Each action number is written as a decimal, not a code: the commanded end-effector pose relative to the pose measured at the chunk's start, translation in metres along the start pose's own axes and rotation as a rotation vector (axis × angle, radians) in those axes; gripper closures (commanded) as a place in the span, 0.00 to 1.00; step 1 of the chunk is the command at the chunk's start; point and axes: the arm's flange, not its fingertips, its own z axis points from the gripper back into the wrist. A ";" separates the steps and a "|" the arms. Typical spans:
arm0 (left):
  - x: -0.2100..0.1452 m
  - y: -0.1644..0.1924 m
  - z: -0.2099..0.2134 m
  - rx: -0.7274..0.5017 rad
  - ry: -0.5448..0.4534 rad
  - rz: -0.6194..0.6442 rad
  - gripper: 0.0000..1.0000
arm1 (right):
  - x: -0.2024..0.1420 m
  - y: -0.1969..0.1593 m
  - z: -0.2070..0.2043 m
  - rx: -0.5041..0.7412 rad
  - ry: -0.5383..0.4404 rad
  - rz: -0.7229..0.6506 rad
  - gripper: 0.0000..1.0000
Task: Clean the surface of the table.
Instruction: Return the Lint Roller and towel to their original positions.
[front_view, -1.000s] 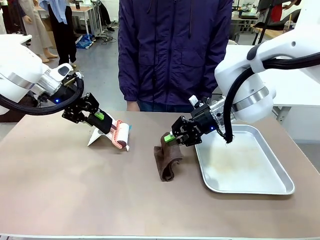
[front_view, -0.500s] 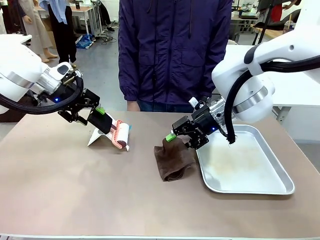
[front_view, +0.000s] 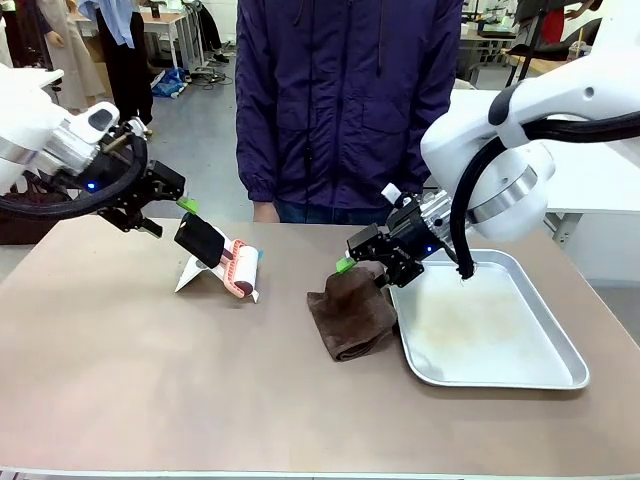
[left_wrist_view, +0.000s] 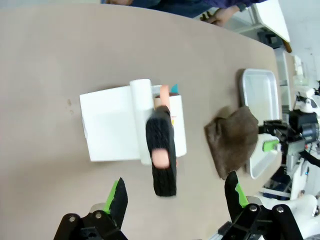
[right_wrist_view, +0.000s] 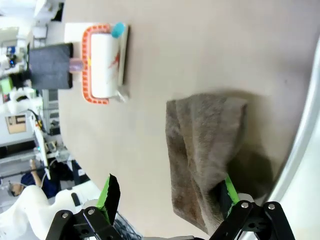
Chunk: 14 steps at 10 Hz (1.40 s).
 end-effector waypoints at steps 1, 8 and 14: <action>-0.032 0.006 0.035 -0.103 0.001 -0.042 0.00 | -0.009 -0.002 0.015 0.027 -0.090 -0.006 0.00; -0.111 0.046 0.129 -0.418 0.015 -0.118 0.00 | -0.037 -0.030 0.095 0.586 -0.269 -0.056 0.00; -0.167 0.121 0.156 -0.721 0.054 -0.195 0.00 | -0.084 -0.103 0.179 0.830 -0.188 -0.044 0.00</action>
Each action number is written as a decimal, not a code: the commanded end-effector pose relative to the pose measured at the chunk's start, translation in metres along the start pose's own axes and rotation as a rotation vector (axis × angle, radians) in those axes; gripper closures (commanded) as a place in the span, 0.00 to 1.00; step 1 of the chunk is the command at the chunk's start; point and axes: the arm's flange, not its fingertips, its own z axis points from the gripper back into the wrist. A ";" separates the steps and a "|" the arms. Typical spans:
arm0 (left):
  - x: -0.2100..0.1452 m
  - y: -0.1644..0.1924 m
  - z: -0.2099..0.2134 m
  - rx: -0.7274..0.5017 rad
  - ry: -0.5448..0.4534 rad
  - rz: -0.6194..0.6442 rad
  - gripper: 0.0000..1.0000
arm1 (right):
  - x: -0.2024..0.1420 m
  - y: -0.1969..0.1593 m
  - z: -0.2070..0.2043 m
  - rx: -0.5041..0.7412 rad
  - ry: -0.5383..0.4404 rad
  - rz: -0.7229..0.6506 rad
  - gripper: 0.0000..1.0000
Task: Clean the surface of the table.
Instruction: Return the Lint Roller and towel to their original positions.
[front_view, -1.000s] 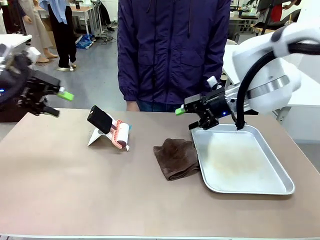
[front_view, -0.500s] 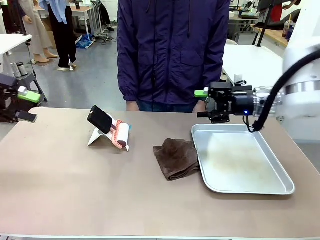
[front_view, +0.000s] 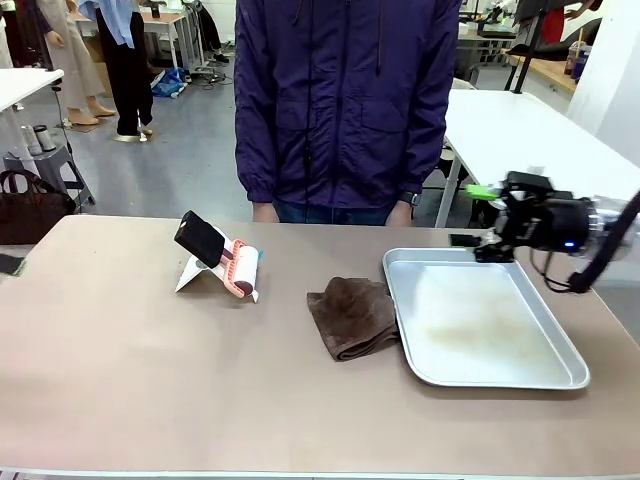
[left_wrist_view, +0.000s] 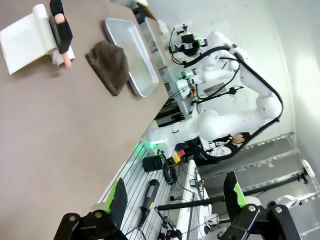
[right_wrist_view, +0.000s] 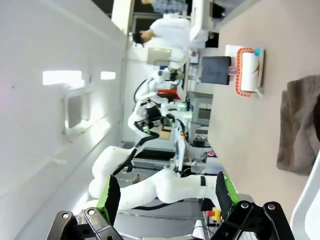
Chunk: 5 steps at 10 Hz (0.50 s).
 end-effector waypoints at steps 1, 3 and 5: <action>-0.019 0.020 0.031 -0.071 -0.005 -0.033 0.00 | -0.003 0.009 0.051 0.021 -0.062 0.030 0.00; -0.036 0.038 0.044 -0.120 -0.005 -0.065 0.00 | -0.003 0.014 0.100 0.009 -0.158 0.009 0.00; -0.037 0.060 0.049 -0.172 0.001 -0.088 0.00 | -0.007 0.022 0.143 -0.021 -0.234 -0.003 0.00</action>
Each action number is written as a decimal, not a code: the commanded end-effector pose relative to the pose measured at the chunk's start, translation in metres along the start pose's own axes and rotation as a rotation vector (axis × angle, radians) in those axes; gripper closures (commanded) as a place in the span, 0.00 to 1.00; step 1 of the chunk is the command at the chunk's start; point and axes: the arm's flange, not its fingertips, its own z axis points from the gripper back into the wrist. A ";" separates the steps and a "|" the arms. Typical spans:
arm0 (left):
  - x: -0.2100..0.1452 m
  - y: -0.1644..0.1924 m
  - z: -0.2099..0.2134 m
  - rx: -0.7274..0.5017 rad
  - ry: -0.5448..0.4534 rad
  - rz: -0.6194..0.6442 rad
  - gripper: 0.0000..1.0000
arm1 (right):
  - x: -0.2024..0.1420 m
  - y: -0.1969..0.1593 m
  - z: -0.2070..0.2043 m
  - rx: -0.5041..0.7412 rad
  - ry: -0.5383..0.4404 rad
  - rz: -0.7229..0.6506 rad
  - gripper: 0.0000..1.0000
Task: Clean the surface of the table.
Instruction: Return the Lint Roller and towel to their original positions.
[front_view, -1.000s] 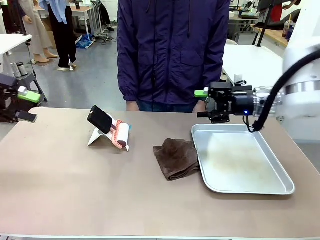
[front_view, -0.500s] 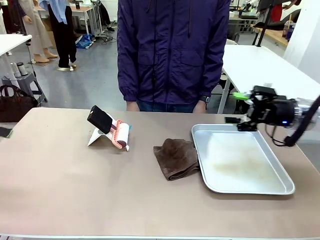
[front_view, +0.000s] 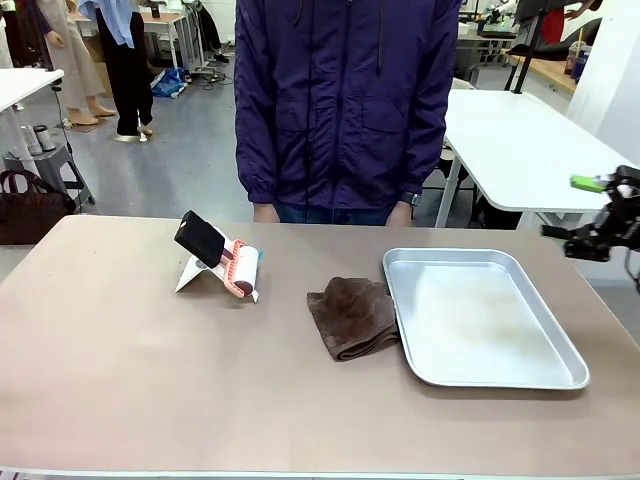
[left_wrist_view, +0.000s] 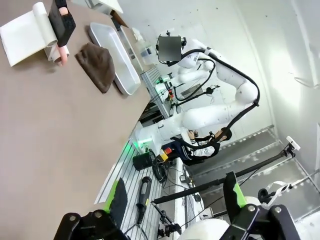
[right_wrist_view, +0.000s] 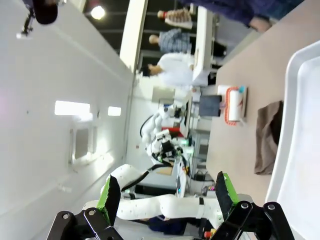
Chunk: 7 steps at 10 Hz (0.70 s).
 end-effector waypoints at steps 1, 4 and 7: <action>0.007 0.020 0.012 -0.039 0.045 -0.016 0.00 | 0.002 0.011 0.021 -0.032 -0.040 -0.030 0.00; 0.021 0.029 0.008 -0.055 -0.004 0.017 0.00 | 0.001 0.007 0.017 -0.102 -0.098 -0.033 0.00; 0.009 0.030 0.006 -0.030 0.025 0.020 0.00 | 0.004 0.004 0.033 -0.029 -0.078 -0.011 0.00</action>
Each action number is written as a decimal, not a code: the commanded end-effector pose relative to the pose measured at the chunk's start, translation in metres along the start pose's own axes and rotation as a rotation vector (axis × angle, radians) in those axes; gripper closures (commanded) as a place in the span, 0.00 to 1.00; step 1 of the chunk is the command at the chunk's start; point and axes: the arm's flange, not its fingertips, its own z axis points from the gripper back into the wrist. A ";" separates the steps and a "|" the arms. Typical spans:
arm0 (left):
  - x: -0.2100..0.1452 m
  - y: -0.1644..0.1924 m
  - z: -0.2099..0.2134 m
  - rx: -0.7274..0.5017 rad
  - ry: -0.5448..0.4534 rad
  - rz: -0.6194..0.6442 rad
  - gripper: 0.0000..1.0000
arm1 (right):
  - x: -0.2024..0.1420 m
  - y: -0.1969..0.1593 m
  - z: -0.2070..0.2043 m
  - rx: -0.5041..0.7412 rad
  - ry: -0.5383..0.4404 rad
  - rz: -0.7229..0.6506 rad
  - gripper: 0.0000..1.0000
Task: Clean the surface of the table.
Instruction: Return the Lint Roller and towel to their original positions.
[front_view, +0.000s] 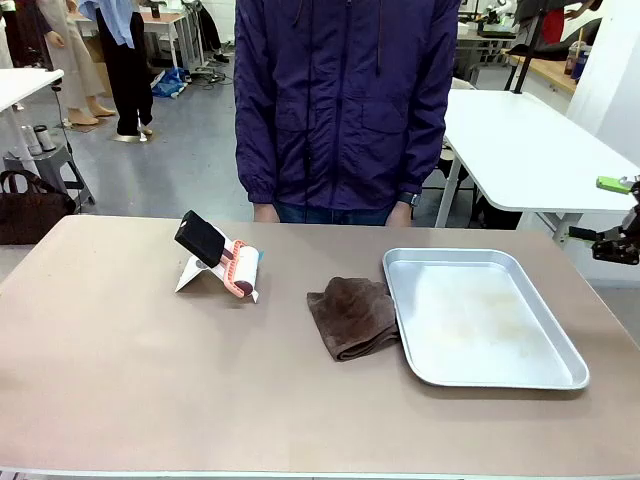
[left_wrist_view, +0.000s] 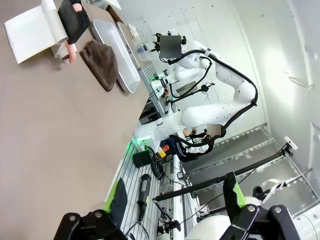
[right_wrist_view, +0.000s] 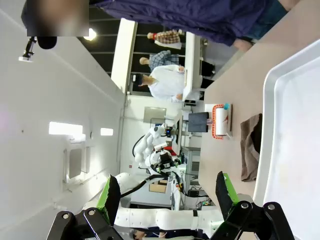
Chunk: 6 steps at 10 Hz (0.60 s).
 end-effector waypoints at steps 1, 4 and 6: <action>-0.004 -0.005 -0.002 0.001 0.003 -0.007 0.00 | 0.000 0.002 0.002 0.017 0.006 0.003 0.00; -0.004 -0.005 -0.002 0.001 0.003 -0.007 0.00 | 0.000 0.002 0.002 0.017 0.006 0.003 0.00; -0.004 -0.005 -0.002 0.001 0.003 -0.007 0.00 | 0.000 0.002 0.002 0.017 0.006 0.003 0.00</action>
